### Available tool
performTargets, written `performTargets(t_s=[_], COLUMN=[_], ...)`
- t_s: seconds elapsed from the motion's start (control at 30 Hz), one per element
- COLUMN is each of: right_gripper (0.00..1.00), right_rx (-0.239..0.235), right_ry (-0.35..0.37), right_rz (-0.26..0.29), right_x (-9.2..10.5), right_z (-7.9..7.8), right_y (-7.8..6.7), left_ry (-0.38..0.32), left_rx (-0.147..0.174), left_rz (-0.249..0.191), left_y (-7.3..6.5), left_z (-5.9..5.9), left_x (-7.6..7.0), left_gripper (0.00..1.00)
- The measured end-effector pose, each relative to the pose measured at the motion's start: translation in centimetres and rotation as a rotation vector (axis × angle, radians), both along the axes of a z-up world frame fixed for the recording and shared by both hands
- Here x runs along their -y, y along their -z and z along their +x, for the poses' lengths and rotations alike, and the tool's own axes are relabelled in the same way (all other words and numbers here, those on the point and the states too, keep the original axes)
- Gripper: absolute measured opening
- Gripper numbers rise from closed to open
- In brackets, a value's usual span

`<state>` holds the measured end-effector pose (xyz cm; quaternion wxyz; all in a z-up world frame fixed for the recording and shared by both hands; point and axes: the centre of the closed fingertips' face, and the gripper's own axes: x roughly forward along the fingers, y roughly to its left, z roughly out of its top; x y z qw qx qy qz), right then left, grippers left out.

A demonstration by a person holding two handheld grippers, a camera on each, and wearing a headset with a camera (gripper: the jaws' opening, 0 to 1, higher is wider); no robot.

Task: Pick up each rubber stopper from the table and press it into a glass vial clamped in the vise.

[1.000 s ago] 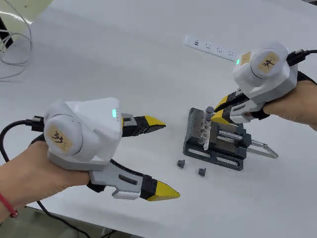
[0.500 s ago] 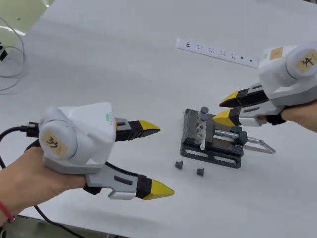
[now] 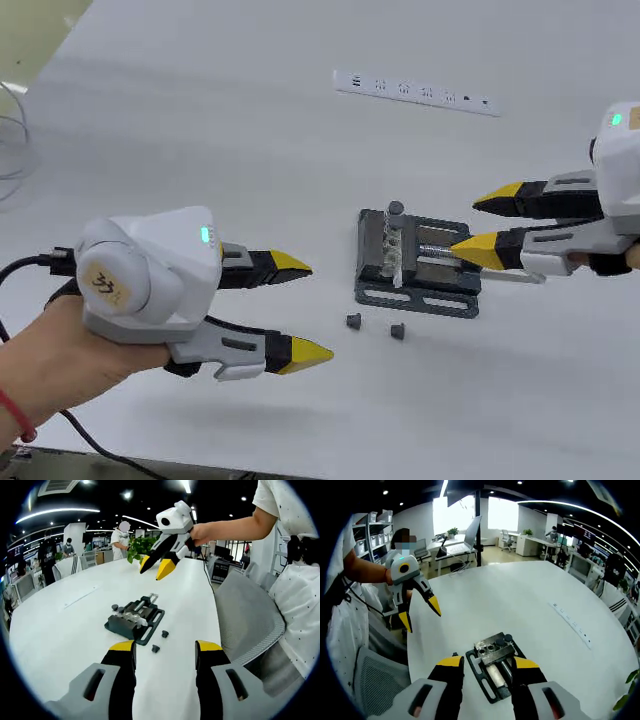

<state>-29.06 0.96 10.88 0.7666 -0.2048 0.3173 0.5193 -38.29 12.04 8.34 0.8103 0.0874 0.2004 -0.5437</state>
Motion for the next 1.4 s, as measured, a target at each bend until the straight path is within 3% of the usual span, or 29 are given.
performTargets(t_s=[0.17, 0.33, 0.4, 0.63, 1.1, 1.4], right_gripper=[0.36, 0.39, 0.41, 0.46, 0.73, 0.73], right_rx=[-0.010, -0.018, -0.017, -0.002, 0.017, -0.001], right_ry=[0.045, 0.085, 0.103, 0.135, 0.121, 0.135], right_rz=[0.032, 0.062, 0.079, 0.116, 0.187, 0.167], right_x=[1.7, 3.1, 3.3, 4.8, 6.9, 8.1], right_z=[-1.1, -2.4, -3.1, -4.1, -5.5, -7.1], right_y=[0.1, 0.1, -0.2, -0.7, -0.8, -0.2], left_ry=[0.016, 0.060, 0.071, 0.128, 0.176, 0.194], left_rx=[-0.007, 0.008, -0.005, -0.008, -0.026, -0.029], left_rz=[0.036, 0.069, 0.080, 0.123, 0.189, 0.207], left_y=[1.3, 2.7, 3.4, 5.6, 8.5, 10.2], left_z=[0.9, 1.7, 2.1, 2.8, 3.2, 3.5], left_x=[0.1, 0.8, 1.0, 1.6, 2.9, 3.4], left_gripper=[0.34, 0.26, 0.23, 0.20, 0.15, 0.14])
